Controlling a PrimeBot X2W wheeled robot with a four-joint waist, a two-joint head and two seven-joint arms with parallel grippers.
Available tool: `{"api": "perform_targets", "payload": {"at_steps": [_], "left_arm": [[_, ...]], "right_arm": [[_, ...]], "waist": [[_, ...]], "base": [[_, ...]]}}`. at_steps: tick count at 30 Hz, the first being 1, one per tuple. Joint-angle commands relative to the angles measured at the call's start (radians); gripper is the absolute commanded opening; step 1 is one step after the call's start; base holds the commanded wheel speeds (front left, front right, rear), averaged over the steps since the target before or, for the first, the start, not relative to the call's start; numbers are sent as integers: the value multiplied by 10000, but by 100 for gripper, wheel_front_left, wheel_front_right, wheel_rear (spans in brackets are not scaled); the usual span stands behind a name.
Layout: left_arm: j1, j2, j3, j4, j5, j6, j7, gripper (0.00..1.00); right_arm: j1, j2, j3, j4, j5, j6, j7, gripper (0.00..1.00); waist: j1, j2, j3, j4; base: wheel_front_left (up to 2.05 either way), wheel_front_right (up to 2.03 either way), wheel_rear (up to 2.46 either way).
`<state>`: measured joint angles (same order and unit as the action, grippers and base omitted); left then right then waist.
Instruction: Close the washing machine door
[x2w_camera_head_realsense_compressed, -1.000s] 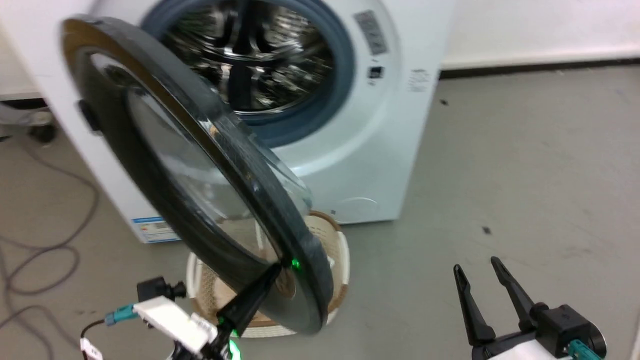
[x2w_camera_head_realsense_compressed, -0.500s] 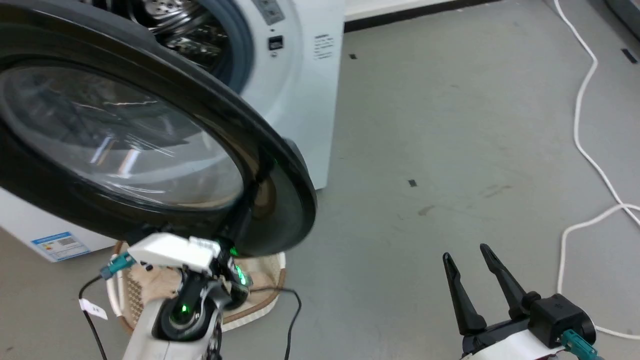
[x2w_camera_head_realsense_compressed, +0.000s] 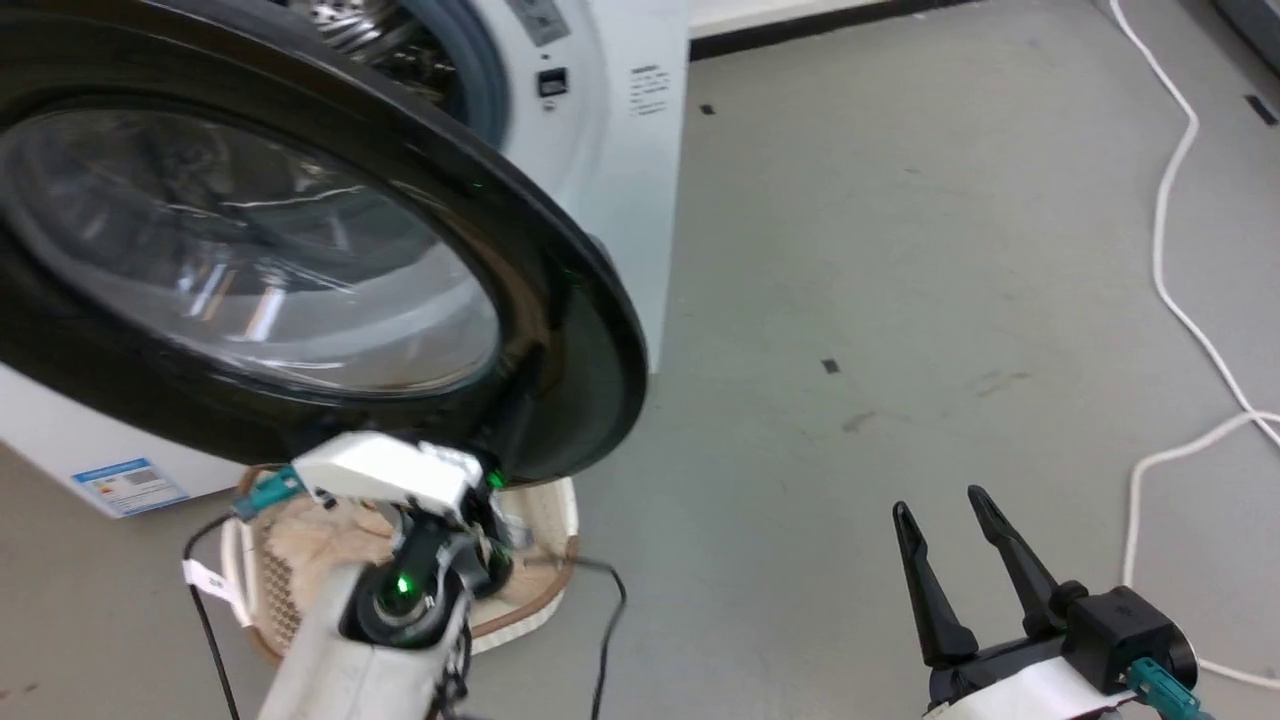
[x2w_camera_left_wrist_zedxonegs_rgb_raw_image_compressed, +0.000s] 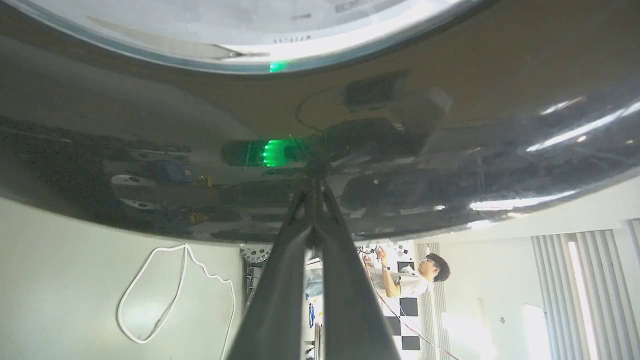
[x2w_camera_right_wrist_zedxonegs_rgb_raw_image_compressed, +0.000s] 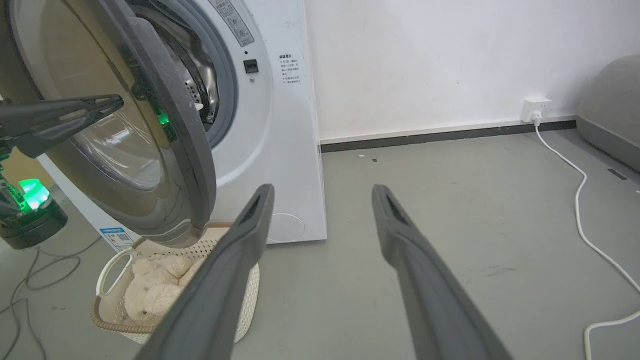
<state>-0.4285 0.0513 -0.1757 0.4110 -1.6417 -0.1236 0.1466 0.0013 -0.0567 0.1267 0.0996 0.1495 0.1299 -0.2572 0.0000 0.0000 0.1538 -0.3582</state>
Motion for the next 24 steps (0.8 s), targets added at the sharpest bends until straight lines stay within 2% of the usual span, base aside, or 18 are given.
{"api": "perform_targets", "payload": {"at_steps": [1,5,8,12,16,19,23,24], "left_arm": [[400,76,-178,-88,100,-64,283,0],[1255,556,-950,-549,678,-68,1045,0],[1821,1470,-1785,-1045,2103,-68,1017,0],[2338,2738,-2665,-1605,4414,-69,-304,0],[2402,3717,-2849,-1773,6428,-70,-2202,0],[2378,3864,-2347,-1835,7245,68,-3653,0],[2468,3807,-1687,-2130,8242,510,-4046,0],[2661,3387,-688,-2732,8887,783,-4073,0]], "right_arm": [[-47,52,-34,-13,17,8,-46,100],[30,55,-112,8,-1,8,-46,100],[80,44,-153,27,-32,8,-46,100],[209,-22,-244,40,-33,8,-46,100],[307,-172,-289,40,-28,8,-46,100],[344,-221,-369,1,-18,8,-46,100],[388,-226,-404,-23,-17,8,-46,100],[418,-221,-406,-39,-20,8,-46,100]], "waist": [[0,0,-195,314],[0,0,-492,844],[0,0,-738,1261],[0,0,-1141,1839],[0,0,-1401,2388],[0,0,-1533,2742],[0,0,-1637,3013],[0,0,-1670,3150]], "base": [[0,0,0],[0,0,0],[0,0,0],[0,0,0],[0,0,0],[0,0,0],[0,0,0],[0,0,0]]}}
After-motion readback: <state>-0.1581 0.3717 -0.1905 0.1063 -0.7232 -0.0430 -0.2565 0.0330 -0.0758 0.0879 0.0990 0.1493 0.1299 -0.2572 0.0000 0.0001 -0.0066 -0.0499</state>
